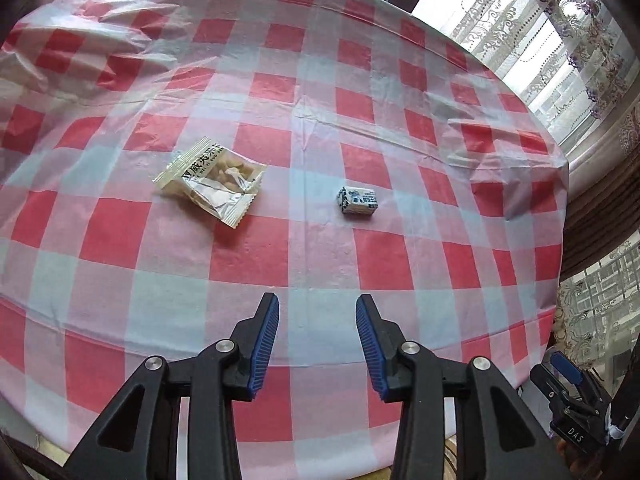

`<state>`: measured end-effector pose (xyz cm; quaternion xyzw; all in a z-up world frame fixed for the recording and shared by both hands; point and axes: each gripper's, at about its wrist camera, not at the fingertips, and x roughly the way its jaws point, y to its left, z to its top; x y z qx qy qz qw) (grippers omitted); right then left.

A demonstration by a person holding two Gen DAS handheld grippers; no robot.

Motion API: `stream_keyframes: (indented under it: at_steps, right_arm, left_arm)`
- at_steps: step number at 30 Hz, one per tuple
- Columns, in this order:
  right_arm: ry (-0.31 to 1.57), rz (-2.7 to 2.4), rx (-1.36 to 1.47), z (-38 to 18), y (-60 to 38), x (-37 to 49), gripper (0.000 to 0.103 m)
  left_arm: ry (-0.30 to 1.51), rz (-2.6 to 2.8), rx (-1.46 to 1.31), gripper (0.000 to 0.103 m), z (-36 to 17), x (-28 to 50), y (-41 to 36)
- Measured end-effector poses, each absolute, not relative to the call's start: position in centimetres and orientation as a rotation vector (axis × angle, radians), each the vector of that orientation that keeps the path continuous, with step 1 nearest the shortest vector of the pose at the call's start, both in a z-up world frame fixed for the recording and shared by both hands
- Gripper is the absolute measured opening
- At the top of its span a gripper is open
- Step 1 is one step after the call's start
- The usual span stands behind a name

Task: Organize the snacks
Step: 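Move both open grippers back toward the cream nut packet and white candy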

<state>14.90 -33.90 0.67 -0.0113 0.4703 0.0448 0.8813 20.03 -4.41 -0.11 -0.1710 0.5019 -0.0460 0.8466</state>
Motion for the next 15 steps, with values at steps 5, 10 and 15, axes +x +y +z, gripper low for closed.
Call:
stream_keyframes:
  at_steps: [5, 10, 15]
  right_arm:
    - [0.979, 0.146, -0.048, 0.3, -30.4, 17.2, 0.078]
    - [0.978, 0.195, -0.078, -0.1, -27.2, 19.3, 0.078]
    - [0.972, 0.228, -0.095, -0.3, -24.9, 20.8, 0.078]
  left_arm:
    - [1.082, -0.054, -0.451, 0.048, -1.5, 21.7, -0.5]
    - [1.127, -0.055, -0.571, 0.049, -3.3, 23.8, 1.9]
    - [1.129, -0.065, -0.620, 0.054, -3.7, 26.4, 2.6]
